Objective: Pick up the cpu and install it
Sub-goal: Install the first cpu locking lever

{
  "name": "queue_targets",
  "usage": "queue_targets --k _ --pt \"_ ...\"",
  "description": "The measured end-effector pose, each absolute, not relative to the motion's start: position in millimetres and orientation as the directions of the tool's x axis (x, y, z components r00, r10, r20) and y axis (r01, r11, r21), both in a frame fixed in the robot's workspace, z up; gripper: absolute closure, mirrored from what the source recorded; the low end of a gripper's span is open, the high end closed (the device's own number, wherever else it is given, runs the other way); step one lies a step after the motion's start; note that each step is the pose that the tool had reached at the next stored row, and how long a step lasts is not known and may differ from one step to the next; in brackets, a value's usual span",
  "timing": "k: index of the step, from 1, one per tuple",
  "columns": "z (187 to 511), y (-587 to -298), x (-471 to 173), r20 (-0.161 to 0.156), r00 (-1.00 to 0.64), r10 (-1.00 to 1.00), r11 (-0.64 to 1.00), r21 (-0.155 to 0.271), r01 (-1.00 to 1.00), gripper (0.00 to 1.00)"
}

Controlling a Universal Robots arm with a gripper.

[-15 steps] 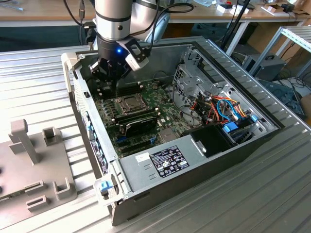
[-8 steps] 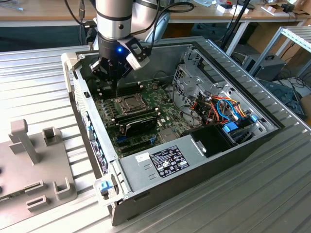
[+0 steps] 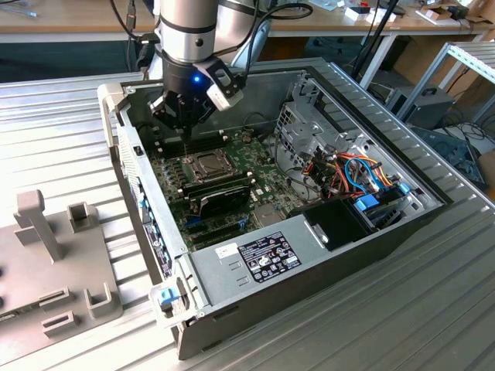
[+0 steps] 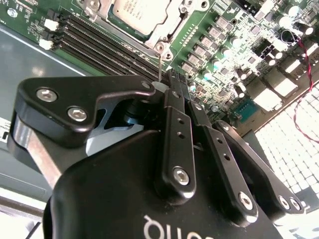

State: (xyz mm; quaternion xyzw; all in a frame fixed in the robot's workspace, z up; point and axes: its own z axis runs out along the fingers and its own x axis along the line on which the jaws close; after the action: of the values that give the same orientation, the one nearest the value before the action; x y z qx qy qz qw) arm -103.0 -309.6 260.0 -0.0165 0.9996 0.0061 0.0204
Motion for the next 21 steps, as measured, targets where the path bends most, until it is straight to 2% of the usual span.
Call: queue_targets --k 21 --pt "260 -319 -120 -0.052 -0.998 -0.033 0.999 0.013 -0.033 0.89"
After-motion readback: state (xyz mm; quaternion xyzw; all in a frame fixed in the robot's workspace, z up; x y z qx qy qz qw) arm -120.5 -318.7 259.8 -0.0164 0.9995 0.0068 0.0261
